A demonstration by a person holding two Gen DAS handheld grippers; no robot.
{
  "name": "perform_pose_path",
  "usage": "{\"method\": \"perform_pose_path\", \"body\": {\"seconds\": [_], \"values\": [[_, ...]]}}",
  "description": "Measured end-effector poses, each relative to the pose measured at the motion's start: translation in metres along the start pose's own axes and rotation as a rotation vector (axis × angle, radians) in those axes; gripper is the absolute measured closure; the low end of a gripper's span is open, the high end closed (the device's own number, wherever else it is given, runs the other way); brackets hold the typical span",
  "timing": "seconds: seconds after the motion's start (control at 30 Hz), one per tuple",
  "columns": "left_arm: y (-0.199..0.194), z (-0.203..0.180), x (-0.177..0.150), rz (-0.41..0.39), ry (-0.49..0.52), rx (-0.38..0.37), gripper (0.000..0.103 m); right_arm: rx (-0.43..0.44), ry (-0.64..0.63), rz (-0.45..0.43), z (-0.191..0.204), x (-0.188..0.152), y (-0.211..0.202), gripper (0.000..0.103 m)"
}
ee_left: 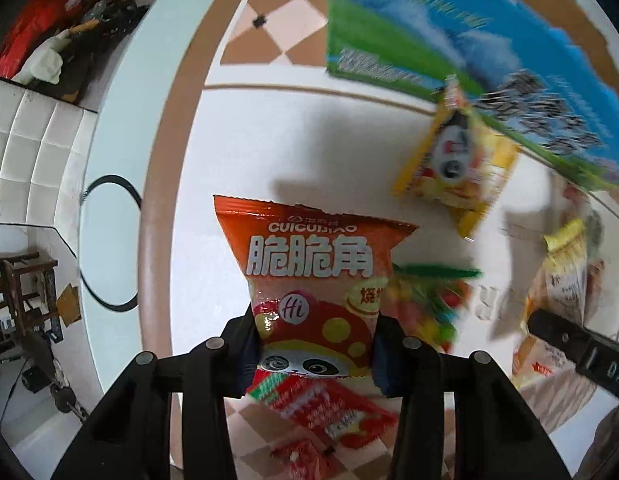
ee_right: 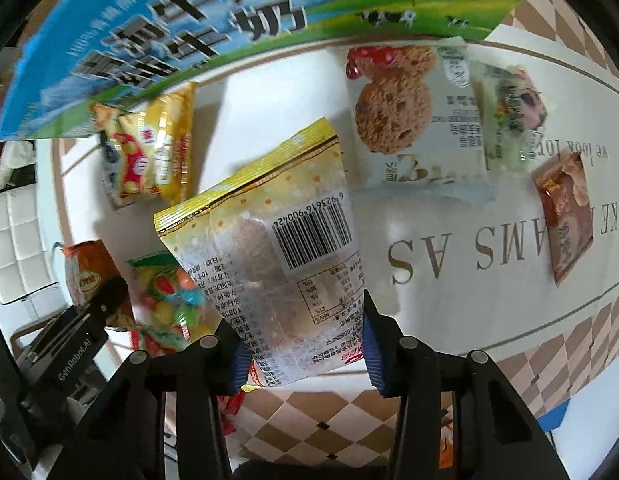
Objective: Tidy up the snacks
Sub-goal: 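Carry both bags into the box and open both tools to release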
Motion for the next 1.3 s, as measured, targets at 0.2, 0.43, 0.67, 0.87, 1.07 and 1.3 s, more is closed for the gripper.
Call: {"method": "perform_pose_path", "body": {"seconds": [0.2, 0.43, 0.67, 0.87, 1.07, 1.3], "values": [[-0.078, -0.019, -0.024, -0.094, 0.061, -0.118, 0.062, 0.092, -0.058, -0.045, -0.013, -0.025, -0.067, 0.055], [-0.182, -0.052, 0.047, -0.236, 0.138, -0.186, 0.062, 0.165, -0.080, -0.210, 0.007, -0.019, -0.181, 0.055], [-0.206, -0.065, 0.154, -0.226, 0.180, -0.143, 0.062, 0.067, 0.002, -0.339, 0.025, 0.045, -0.236, 0.055], [-0.187, -0.073, 0.216, -0.135, 0.168, -0.101, 0.062, -0.002, 0.077, -0.308, 0.031, 0.116, -0.217, 0.055], [-0.146, -0.084, 0.250, -0.031, 0.173, -0.080, 0.062, -0.052, 0.119, -0.243, 0.016, 0.155, -0.164, 0.055], [-0.096, -0.088, 0.262, 0.118, 0.163, -0.098, 0.061, -0.085, 0.145, -0.197, 0.005, 0.181, -0.122, 0.055]]}}
Point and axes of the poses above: each gripper's, at about its wrist camera, not at the fingertips, and y roughly the way its jaws point, z to its left, x to its top, the point moved 2 cm from there along y, roughly the way its jaws point, and after that the axes turned 11 degrees about z, right-handed, at the moved point
